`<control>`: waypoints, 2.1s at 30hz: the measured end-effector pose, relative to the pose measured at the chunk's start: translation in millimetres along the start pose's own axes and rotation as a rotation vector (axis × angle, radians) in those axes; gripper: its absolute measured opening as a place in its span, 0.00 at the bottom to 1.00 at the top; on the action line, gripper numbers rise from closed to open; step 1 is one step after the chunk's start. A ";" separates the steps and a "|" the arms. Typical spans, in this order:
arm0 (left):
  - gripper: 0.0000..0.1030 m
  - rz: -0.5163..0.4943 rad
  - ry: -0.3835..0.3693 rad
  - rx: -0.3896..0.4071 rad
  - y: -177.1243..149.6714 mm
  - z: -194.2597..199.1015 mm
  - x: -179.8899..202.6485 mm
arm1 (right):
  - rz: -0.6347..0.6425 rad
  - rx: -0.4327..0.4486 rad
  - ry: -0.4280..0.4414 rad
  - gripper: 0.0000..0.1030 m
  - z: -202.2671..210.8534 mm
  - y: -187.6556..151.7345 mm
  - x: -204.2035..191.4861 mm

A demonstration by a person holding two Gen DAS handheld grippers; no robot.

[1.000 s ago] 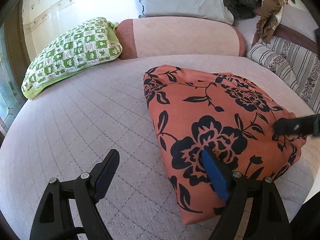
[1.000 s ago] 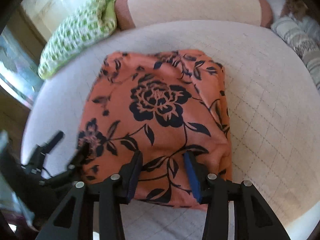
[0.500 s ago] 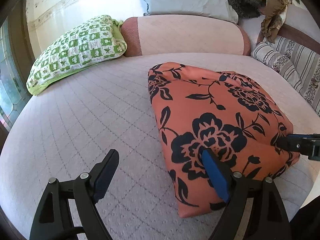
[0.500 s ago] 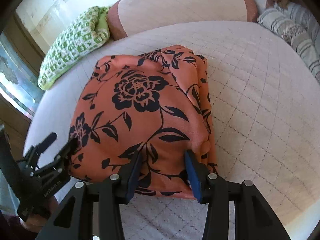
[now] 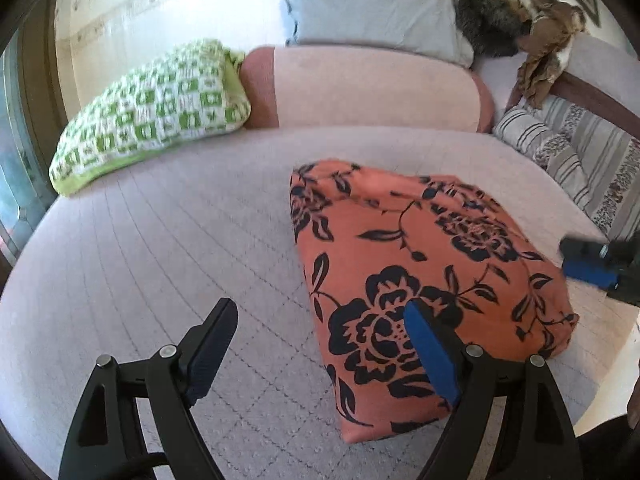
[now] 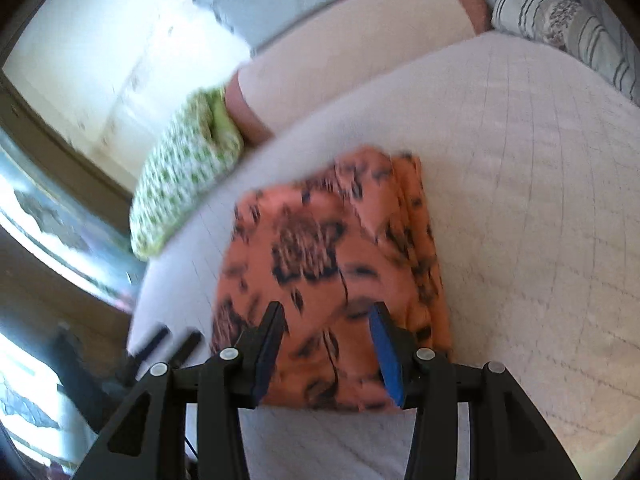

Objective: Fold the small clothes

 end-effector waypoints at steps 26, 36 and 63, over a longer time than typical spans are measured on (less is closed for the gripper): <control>0.85 -0.116 0.113 -0.233 44.5 -101.2 16.6 | -0.261 -0.134 0.041 0.59 -126.3 95.9 7.1; 0.85 -0.060 0.056 -0.099 40.1 -58.4 7.9 | -0.247 -0.106 0.125 0.59 -88.5 87.4 -9.4; 0.85 -0.068 0.079 -0.084 11.6 -28.1 -0.1 | -0.101 -0.194 0.067 0.30 -33.3 19.8 -25.0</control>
Point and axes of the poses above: each gripper's, at about its wrist camera, not at the fingertips, and z roughly against the way its jaws point, x to its right, y to its top, the point moved 8 cm from there along -z, roughly the way its jaws point, and after that the axes turned 6 degrees about -y, right-handed, at the moved point
